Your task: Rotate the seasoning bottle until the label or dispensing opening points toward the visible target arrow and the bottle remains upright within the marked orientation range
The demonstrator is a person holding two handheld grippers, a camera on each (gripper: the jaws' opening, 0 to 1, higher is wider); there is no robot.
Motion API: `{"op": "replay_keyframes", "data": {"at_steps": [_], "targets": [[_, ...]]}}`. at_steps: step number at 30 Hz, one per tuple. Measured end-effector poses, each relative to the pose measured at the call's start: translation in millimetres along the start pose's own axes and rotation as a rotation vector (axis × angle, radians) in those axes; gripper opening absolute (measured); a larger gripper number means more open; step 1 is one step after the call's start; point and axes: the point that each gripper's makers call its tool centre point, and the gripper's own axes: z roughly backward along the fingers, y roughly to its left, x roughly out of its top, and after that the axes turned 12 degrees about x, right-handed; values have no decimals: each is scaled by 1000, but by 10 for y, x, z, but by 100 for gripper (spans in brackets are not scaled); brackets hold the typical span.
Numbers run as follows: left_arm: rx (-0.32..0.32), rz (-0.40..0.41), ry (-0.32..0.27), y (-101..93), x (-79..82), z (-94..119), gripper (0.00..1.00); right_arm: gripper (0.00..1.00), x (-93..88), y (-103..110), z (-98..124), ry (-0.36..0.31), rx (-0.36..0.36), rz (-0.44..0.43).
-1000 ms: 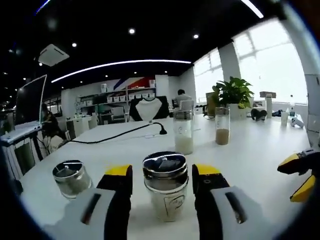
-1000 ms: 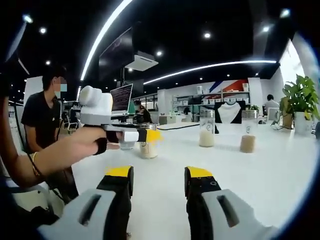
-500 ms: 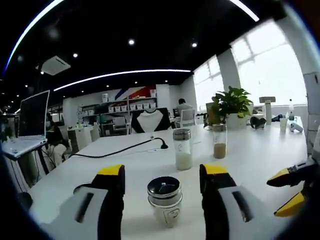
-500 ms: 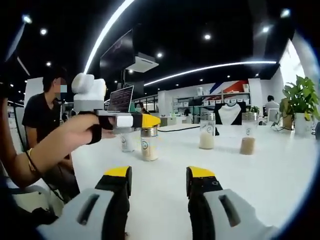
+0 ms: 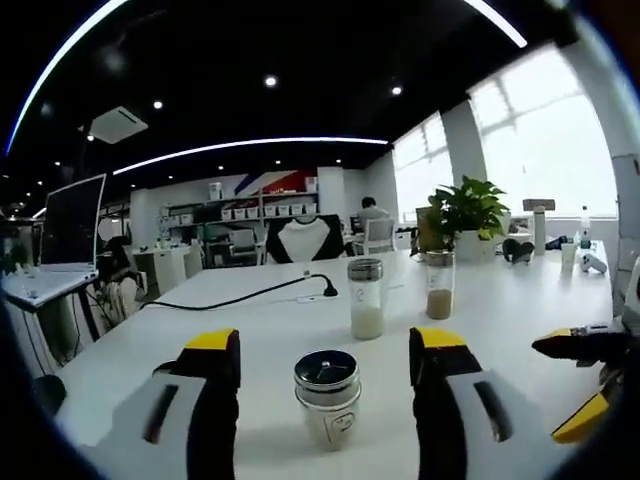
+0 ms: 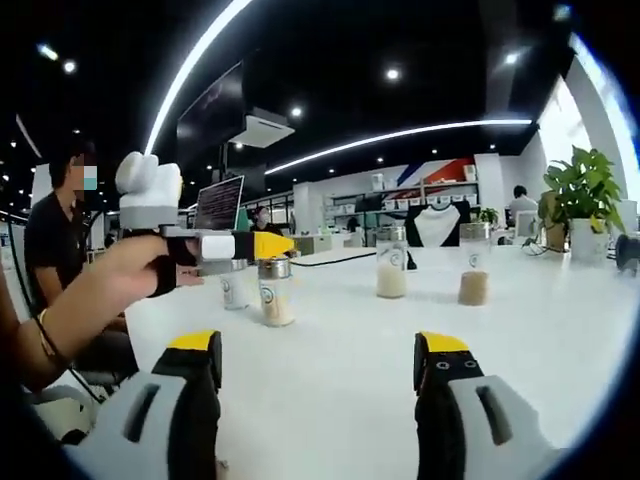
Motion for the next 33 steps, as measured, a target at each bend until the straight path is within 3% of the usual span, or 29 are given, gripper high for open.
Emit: {"op": "replay_keyframes", "data": {"at_steps": [20, 29, 33], "targets": [[-38, 17, -29, -238, 247, -37, 79, 79, 43, 8, 69, -23, 10, 3], [-95, 65, -27, -431, 330, -209, 79, 78, 50, -13, 105, -21, 13, 1], [-123, 48, -15, -514, 335, -310, 78, 77, 59, -27, 119, -22, 12, 3]]}}
